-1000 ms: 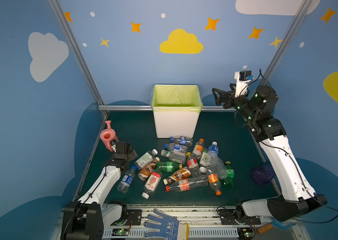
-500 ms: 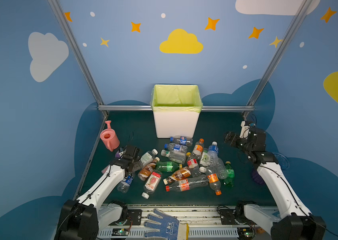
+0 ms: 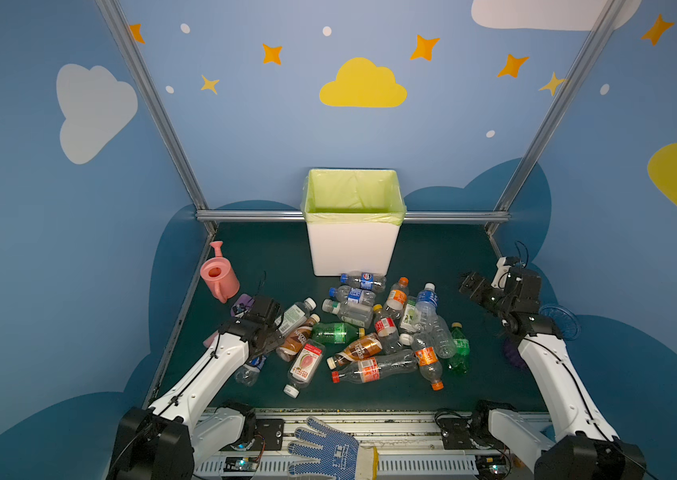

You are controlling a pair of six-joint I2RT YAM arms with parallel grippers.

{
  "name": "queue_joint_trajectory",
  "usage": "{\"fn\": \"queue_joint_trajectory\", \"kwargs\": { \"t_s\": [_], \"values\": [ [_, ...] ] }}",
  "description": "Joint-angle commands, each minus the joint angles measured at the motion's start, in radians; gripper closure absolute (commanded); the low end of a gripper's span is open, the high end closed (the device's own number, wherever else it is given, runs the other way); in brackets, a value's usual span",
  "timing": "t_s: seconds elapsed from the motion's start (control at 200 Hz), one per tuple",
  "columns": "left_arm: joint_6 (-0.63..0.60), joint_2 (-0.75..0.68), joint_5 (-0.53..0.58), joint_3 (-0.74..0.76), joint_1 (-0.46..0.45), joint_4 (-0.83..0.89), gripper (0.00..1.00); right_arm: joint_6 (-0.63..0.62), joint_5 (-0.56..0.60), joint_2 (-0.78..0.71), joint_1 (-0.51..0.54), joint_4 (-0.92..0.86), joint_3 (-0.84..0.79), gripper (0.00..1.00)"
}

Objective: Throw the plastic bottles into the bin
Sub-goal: 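Grasp the blue-cap bottle with the left gripper while the right arm draws back, then drop the bottle into the bin with the left gripper while the right reaches the pile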

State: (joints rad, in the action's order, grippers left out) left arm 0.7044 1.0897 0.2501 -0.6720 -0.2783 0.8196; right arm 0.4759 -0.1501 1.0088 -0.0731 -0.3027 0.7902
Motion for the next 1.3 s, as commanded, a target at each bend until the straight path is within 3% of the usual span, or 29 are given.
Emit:
{"fn": "queue_joint_trajectory", "kwargs": {
  "t_s": [0.0,0.701,1.026,1.297],
  "values": [
    [0.022,0.016,-0.008,0.022,-0.003,0.010,0.00,0.026,-0.003,-0.017,-0.018,-0.040,-0.024,0.04],
    [0.005,0.130,-0.054,0.060,-0.003,-0.073,0.12,0.064,-0.029,-0.016,-0.069,-0.040,-0.042,0.04],
    [-0.002,0.172,-0.089,0.052,-0.003,-0.099,0.28,0.064,-0.034,-0.024,-0.086,-0.042,-0.056,0.04],
    [-0.018,0.103,-0.102,0.057,-0.004,-0.092,0.41,0.067,-0.038,-0.031,-0.103,-0.038,-0.065,0.04]
  ]
}}
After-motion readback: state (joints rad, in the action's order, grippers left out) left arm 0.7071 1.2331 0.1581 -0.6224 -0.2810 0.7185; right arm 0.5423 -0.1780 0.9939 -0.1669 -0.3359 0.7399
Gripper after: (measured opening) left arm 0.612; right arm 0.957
